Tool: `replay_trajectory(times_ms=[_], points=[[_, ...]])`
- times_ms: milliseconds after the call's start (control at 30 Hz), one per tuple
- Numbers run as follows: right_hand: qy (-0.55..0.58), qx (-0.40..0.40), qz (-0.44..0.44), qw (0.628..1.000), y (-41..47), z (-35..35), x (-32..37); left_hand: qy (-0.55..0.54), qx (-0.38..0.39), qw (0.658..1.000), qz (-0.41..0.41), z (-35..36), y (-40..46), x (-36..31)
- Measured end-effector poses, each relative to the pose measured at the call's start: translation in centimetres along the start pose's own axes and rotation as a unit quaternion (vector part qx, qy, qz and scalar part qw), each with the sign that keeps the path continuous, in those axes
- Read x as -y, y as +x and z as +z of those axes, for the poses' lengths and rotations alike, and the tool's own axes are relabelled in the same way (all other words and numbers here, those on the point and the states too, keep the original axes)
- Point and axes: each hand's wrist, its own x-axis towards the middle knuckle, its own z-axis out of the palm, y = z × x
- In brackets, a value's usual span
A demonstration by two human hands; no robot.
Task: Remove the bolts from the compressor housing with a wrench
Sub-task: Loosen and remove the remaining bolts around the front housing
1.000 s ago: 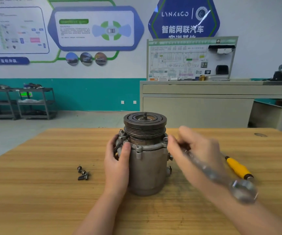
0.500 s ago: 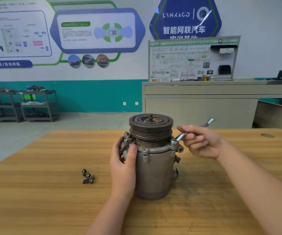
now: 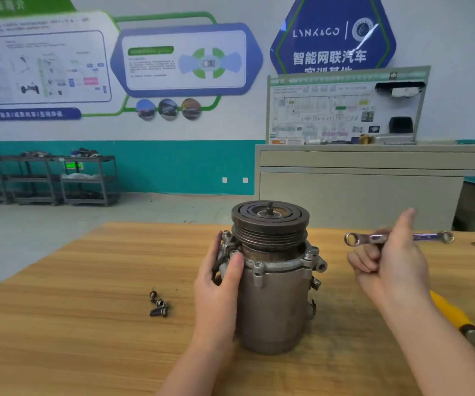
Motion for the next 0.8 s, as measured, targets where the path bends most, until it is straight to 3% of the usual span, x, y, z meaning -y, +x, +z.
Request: replay_trajectory(times_ms=[133,300,400,567,667,800], points=[[-0.074,0.017,-0.005,0.997,0.3,-0.3,0.6,-0.015,0.055,0.998,-0.034,-0.8,0.5,-0.7],[-0.263,0.043,0.002,0.964,1.0,-1.3,0.5,0.012,0.066,0.997,-0.032,-1.3,0.7,-1.0],[-0.313,0.022,-0.096,0.945,0.8,-1.5,0.9,0.018,0.064,0.997,-0.033,-1.3,0.7,-1.1],[-0.240,0.027,-0.333,0.911,-1.5,-0.4,1.6,0.024,0.046,0.998,-0.022,-0.9,0.5,-1.0],[-0.180,0.108,-0.376,0.903,-2.6,0.2,1.5,0.028,0.038,0.999,-0.020,-0.8,0.4,-0.9],[-0.181,0.198,-0.440,0.857,-3.7,0.3,1.1,0.044,0.034,0.998,-0.016,-0.8,0.5,-1.0]])
